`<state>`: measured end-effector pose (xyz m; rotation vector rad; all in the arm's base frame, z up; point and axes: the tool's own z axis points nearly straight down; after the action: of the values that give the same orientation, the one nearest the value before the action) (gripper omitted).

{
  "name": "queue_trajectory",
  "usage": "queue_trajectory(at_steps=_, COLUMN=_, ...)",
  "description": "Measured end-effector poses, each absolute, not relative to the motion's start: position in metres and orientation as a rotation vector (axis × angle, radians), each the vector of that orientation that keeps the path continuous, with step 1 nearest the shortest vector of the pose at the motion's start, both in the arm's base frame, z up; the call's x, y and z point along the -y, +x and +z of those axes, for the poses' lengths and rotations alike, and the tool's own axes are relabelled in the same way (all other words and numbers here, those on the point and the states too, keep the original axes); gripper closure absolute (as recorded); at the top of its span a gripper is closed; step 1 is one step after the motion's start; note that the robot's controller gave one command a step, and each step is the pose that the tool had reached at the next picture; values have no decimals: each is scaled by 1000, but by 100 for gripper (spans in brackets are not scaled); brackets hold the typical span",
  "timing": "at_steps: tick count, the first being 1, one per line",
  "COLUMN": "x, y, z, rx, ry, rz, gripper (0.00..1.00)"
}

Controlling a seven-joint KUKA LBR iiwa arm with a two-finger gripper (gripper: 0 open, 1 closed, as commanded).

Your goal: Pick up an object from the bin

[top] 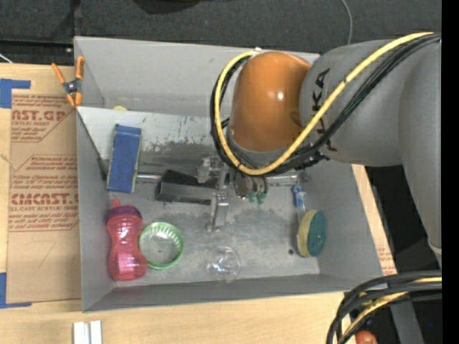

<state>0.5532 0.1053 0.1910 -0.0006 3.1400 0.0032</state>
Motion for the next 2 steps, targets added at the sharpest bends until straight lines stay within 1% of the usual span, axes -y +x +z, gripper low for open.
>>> queue_trajectory(at_steps=1, x=-105, y=553, z=191, rx=-3140, ry=-1, rz=3, gripper=0)
queue_trajectory(at_steps=2, x=-107, y=559, z=180, rx=-3134, ry=187, rz=5, gripper=0)
